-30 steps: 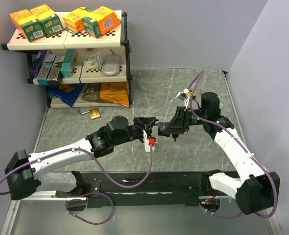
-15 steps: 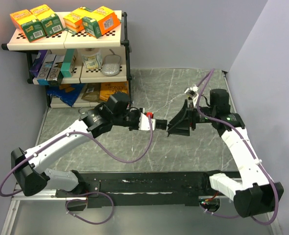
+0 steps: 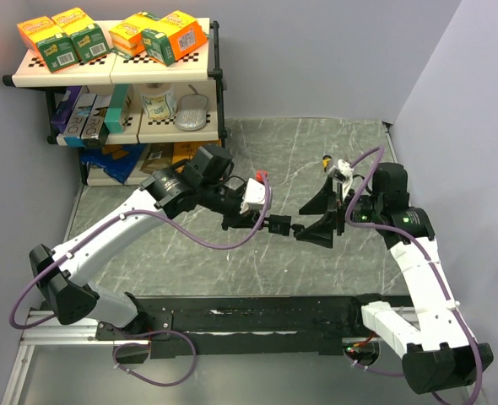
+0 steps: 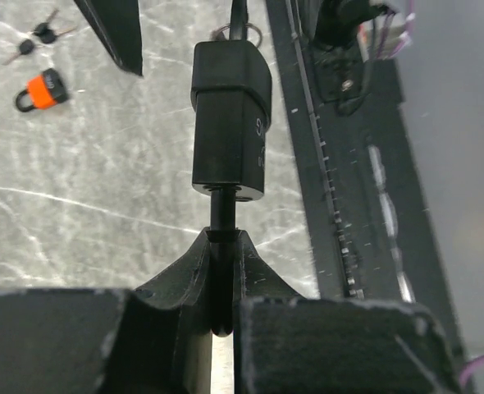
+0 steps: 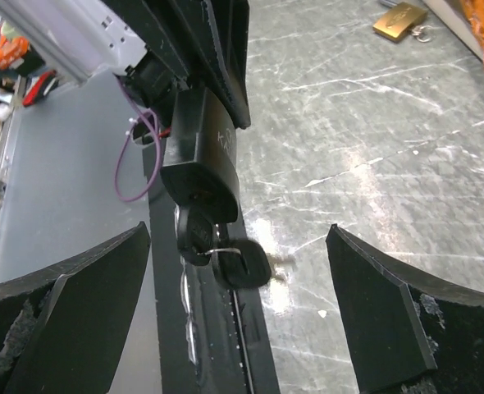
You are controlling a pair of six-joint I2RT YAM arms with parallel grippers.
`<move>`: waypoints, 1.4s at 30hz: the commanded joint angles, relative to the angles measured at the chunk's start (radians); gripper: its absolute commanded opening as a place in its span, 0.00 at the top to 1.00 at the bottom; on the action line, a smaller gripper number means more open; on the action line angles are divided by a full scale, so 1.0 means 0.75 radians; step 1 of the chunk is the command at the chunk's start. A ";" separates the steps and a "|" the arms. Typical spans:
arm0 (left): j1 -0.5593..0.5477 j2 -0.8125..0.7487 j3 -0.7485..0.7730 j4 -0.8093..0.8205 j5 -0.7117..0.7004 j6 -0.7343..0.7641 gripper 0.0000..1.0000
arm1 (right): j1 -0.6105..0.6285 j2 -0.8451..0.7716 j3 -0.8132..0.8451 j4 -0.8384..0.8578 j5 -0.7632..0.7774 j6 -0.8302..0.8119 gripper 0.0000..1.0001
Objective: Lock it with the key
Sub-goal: Lock the lock.
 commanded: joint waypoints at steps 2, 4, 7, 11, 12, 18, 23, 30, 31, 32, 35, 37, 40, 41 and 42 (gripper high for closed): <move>0.005 -0.010 0.086 0.065 0.159 -0.118 0.99 | 0.081 -0.010 -0.001 0.064 0.012 -0.065 0.05; 0.003 -0.008 0.084 0.063 0.159 -0.133 0.99 | 0.119 0.003 0.013 0.070 0.030 -0.085 0.07; 0.003 -0.004 0.086 0.051 0.161 -0.141 0.99 | 0.183 0.027 0.036 0.045 0.049 -0.137 0.09; 0.005 -0.002 0.088 0.046 0.172 -0.155 0.99 | 0.263 0.054 0.048 0.051 0.091 -0.173 0.15; 0.005 -0.002 0.088 0.046 0.176 -0.157 0.99 | 0.279 0.060 0.050 0.047 0.100 -0.188 0.17; 0.003 -0.012 0.076 0.046 0.184 -0.166 0.99 | 0.359 0.105 0.072 0.023 0.171 -0.280 0.38; 0.003 -0.010 0.064 0.057 0.184 -0.190 0.99 | 0.392 0.140 0.095 0.027 0.186 -0.290 0.55; 0.003 0.005 0.064 0.032 0.157 -0.184 0.99 | 0.447 0.148 0.119 0.002 0.222 -0.337 0.72; 0.005 0.007 0.066 0.030 0.155 -0.186 0.99 | 0.451 0.146 0.122 0.000 0.227 -0.341 0.74; 0.005 0.007 0.068 0.026 0.157 -0.188 0.99 | 0.453 0.148 0.124 -0.002 0.231 -0.347 0.78; 0.003 0.019 0.078 0.006 0.165 -0.186 0.99 | 0.457 0.156 0.138 -0.008 0.231 -0.347 0.99; 0.003 0.023 0.088 -0.025 0.182 -0.166 0.99 | 0.459 0.162 0.146 0.002 0.231 -0.331 1.00; 0.005 0.007 0.070 -0.048 0.192 -0.147 0.95 | 0.459 0.172 0.152 0.013 0.225 -0.301 1.00; 0.005 0.001 0.064 -0.050 0.196 -0.139 0.95 | 0.457 0.174 0.152 0.033 0.220 -0.288 1.00; 0.005 -0.014 0.056 -0.056 0.194 -0.133 0.93 | 0.457 0.174 0.152 0.041 0.218 -0.280 1.00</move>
